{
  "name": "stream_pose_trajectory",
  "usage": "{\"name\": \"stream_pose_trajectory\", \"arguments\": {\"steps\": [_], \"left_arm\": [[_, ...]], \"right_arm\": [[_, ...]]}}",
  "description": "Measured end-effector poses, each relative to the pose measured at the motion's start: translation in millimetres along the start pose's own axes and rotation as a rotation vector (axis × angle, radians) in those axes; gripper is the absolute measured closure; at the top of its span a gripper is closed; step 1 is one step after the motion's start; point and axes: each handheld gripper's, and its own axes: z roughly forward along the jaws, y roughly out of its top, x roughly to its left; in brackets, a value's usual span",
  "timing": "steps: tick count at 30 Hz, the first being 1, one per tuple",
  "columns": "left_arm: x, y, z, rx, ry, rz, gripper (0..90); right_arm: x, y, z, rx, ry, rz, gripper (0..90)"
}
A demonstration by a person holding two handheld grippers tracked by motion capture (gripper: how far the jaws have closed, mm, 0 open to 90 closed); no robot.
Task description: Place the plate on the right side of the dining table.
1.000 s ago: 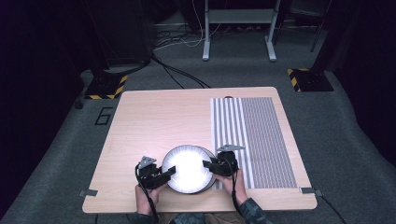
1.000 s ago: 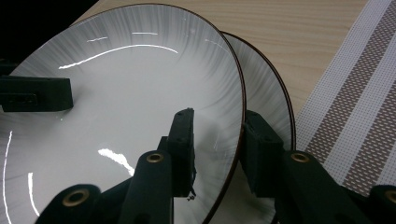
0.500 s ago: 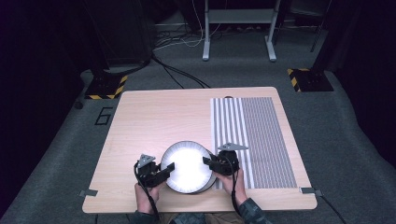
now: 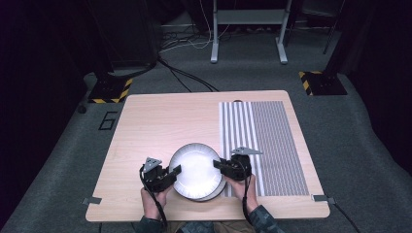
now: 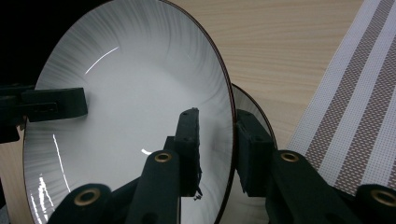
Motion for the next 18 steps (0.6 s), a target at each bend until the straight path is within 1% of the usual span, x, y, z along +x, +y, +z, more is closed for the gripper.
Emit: {"name": "stream_pose_trajectory", "arguments": {"steps": [3,6,13,14,15,16,17,18], "left_arm": [[-2.0,3.0,0.5,-0.011,-0.001,0.008,71.0],[-0.6,4.6,1.5,-0.020,-0.013,-0.005,71.3],[-0.6,6.1,2.2,-0.021,-0.024,-0.009,72.0],[0.1,6.6,3.7,-0.023,-0.030,-0.018,72.0],[0.1,6.6,3.7,-0.023,-0.030,-0.018,72.1],[1.2,7.2,5.0,-0.020,-0.034,-0.011,72.1],[1.0,7.3,5.6,-0.024,-0.035,-0.013,72.2],[0.9,7.4,5.9,-0.026,-0.038,-0.011,72.3]], "right_arm": [[-1.9,0.8,-2.7,-0.023,-0.006,-0.009,72.9],[-2.3,0.8,-5.8,-0.037,0.001,-0.017,74.8],[-4.0,1.4,-8.2,-0.039,0.005,-0.023,76.8],[-5.5,1.8,-8.8,-0.041,0.010,-0.024,77.4],[-5.5,1.8,-8.8,-0.041,0.010,-0.024,77.4],[-6.4,1.8,-9.2,-0.043,0.010,-0.018,78.5],[-7.0,1.8,-9.3,-0.044,0.006,-0.020,80.5],[-7.9,1.6,-9.3,-0.047,-0.002,-0.025,84.1]]}}
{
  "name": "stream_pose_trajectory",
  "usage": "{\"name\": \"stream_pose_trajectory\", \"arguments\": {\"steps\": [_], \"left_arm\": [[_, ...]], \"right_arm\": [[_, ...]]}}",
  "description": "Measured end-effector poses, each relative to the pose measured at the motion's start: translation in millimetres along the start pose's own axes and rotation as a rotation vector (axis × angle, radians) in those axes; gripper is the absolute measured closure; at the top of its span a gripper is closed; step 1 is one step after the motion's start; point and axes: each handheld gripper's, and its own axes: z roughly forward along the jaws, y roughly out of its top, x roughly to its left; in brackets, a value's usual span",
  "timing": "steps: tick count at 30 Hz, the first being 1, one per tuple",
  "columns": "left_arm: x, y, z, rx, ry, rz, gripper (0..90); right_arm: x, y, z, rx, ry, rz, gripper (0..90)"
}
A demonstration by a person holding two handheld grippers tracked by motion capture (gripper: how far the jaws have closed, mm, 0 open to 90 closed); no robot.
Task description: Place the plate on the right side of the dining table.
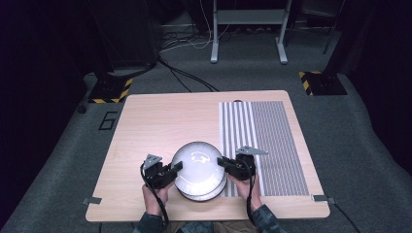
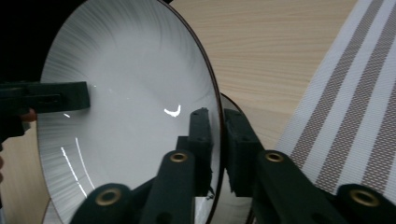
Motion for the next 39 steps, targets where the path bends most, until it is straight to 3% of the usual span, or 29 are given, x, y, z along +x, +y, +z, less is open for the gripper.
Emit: {"name": "stream_pose_trajectory", "arguments": {"steps": [6,16,29,39], "left_arm": [[-0.3,0.4,2.4,0.001,-0.009,-0.006,72.9],[-3.0,3.6,0.5,-0.020,-0.032,-0.006,72.0],[-8.9,12.4,-2.9,-0.050,-0.049,0.010,71.7],[-17.3,22.2,2.9,-0.047,-0.073,0.032,71.6]], "right_arm": [[-0.5,-0.3,-0.2,-0.004,-0.032,-0.032,83.9],[5.5,4.3,-10.7,-0.068,-0.047,-0.072,84.8],[11.5,12.4,-22.3,-0.099,-0.065,-0.085,84.9],[7.4,17.6,-33.6,-0.112,-0.075,-0.073,85.1]]}}
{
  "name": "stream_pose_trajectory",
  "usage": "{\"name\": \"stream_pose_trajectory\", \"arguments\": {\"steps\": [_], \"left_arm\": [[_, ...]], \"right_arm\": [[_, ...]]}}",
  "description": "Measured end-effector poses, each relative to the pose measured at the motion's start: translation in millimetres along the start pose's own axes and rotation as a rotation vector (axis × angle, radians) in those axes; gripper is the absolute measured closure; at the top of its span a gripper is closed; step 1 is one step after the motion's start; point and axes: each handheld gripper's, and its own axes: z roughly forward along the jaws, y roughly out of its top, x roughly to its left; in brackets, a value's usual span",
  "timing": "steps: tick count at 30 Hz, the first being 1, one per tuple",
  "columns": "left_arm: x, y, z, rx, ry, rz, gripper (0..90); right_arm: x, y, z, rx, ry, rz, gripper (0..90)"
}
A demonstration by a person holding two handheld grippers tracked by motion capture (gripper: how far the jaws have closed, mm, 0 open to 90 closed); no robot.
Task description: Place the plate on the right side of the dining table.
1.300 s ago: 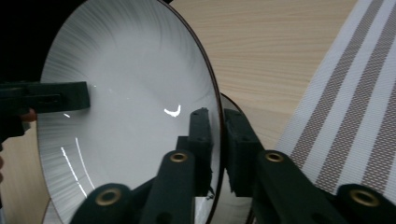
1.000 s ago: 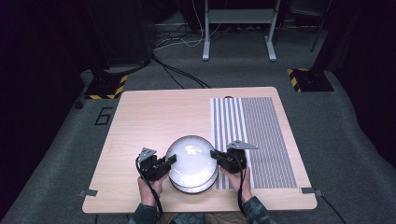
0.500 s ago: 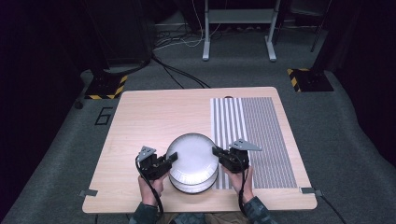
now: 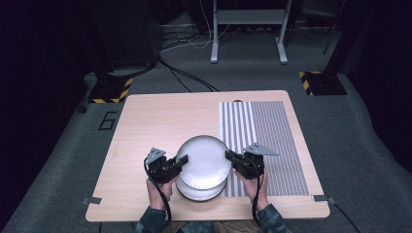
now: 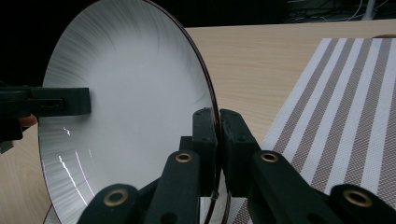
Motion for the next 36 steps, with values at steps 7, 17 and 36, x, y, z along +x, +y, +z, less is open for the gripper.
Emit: {"name": "stream_pose_trajectory", "arguments": {"steps": [7,17,36], "left_arm": [[-5.6,5.3,5.3,0.000,-0.017,0.009,71.5],[-9.8,9.8,16.9,0.008,-0.054,0.008,71.1],[-20.5,19.5,35.2,0.019,-0.077,0.034,70.3]], "right_arm": [[-4.7,4.7,-7.5,-0.013,-0.014,0.004,85.1],[-11.5,8.5,-16.8,-0.023,-0.033,0.004,85.2],[-24.9,10.1,-27.9,-0.047,-0.064,0.023,85.4]]}}
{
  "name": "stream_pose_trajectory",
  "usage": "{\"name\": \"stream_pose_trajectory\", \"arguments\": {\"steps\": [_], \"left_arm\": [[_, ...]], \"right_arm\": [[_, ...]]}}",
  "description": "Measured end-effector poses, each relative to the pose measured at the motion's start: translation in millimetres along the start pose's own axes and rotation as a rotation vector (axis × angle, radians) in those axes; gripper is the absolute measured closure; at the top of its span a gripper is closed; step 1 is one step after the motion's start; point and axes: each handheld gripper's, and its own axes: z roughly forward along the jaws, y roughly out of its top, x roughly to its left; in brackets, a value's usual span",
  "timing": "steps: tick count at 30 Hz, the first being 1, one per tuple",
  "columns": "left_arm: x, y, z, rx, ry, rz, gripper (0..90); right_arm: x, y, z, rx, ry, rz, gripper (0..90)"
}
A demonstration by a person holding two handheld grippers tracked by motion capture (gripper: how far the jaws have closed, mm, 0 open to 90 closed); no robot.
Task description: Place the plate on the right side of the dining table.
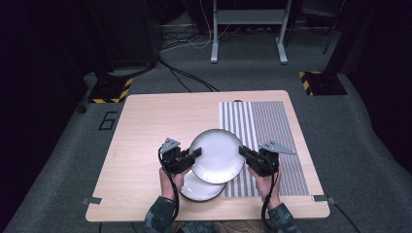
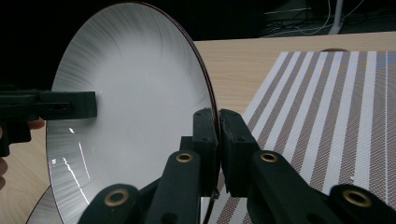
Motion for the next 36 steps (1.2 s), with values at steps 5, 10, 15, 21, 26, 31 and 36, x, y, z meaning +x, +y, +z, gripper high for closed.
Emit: {"name": "stream_pose_trajectory", "arguments": {"steps": [5,10,15,21,26,31,36], "left_arm": [[-4.3,4.6,7.8,0.005,-0.016,0.009,70.3],[-7.3,6.9,13.7,0.008,-0.024,0.012,70.3],[-10.3,9.9,18.4,0.012,-0.031,0.019,70.3],[-11.5,13.0,22.5,0.018,-0.039,0.027,70.4],[-13.5,15.2,28.0,0.013,-0.045,0.028,70.4],[-15.7,17.2,32.9,0.019,-0.051,0.032,70.4],[-17.8,19.9,38.1,0.028,-0.057,0.038,70.4]], "right_arm": [[-6.0,2.1,-5.3,-0.011,-0.012,0.010,85.4],[-10.3,3.5,-8.7,-0.013,-0.023,0.018,85.4],[-14.7,4.5,-11.5,-0.021,-0.033,0.017,85.4],[-19.0,6.4,-13.9,-0.025,-0.039,0.023,85.4],[-22.0,8.0,-14.9,-0.030,-0.046,0.030,85.4],[-26.0,8.8,-16.6,-0.032,-0.054,0.030,85.4],[-29.7,9.3,-18.2,-0.034,-0.066,0.035,85.4]]}}
